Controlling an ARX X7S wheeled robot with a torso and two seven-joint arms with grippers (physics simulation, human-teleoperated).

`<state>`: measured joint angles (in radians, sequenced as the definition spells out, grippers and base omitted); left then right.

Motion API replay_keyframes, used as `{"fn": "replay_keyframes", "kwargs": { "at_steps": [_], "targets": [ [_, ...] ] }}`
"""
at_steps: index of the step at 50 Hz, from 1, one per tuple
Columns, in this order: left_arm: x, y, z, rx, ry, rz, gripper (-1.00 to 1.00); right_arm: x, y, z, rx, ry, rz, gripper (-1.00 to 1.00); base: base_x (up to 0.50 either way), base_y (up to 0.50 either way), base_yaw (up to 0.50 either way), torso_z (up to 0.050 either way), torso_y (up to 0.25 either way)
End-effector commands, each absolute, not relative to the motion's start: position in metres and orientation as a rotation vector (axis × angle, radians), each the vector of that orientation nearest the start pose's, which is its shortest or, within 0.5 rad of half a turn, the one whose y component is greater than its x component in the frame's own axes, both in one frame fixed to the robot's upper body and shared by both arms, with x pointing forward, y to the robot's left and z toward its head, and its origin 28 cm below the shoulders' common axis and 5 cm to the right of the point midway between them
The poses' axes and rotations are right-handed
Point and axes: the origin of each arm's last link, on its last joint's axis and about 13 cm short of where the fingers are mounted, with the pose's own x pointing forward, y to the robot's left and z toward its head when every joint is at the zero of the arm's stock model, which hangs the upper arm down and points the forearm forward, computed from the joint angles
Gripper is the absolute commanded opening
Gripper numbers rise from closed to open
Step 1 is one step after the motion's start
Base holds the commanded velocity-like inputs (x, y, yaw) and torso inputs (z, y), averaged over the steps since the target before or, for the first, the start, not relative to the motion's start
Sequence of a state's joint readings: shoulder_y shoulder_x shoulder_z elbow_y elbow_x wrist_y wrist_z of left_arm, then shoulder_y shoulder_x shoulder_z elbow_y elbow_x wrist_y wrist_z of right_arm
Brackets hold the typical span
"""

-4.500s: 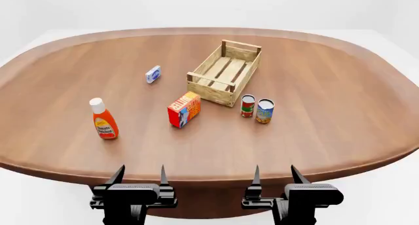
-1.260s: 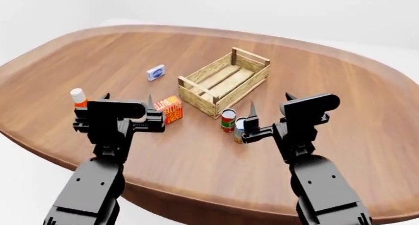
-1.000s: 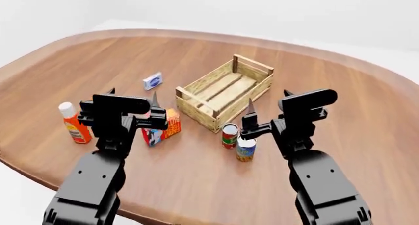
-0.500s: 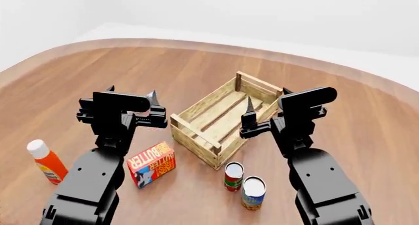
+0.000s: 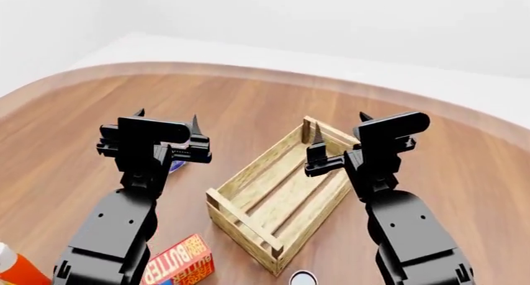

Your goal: Pick up the ketchup, and put it in the wooden tray.

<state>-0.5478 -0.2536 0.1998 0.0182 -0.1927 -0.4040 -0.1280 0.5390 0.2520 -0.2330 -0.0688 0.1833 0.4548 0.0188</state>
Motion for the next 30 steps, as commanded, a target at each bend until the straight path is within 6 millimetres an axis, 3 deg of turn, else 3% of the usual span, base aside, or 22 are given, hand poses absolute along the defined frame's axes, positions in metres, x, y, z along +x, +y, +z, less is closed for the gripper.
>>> {"fn": "replay_keyframes", "kwargs": {
  "at_steps": [1, 16, 30],
  "targets": [
    [0.314, 0.231, 0.132, 0.137, -0.126, -0.021, 1.00, 0.309, -0.114, 0.133, -0.176, -0.109, 0.160, 1.00, 0.00, 0.00, 0.00, 0.000, 0.000],
    [0.292, 0.247, 0.143, 0.146, -0.169, 0.003, 1.00, 0.307, -0.115, 0.133, -0.162, -0.111, 0.151, 1.00, 0.00, 0.00, 0.00, 0.000, 0.000],
    [0.249, 0.278, 0.148, 0.130, -0.170, 0.169, 1.00, 0.299, -0.116, 0.135, -0.179, -0.119, 0.155, 1.00, 0.00, 0.00, 0.00, 0.000, 0.000]
  ]
}}
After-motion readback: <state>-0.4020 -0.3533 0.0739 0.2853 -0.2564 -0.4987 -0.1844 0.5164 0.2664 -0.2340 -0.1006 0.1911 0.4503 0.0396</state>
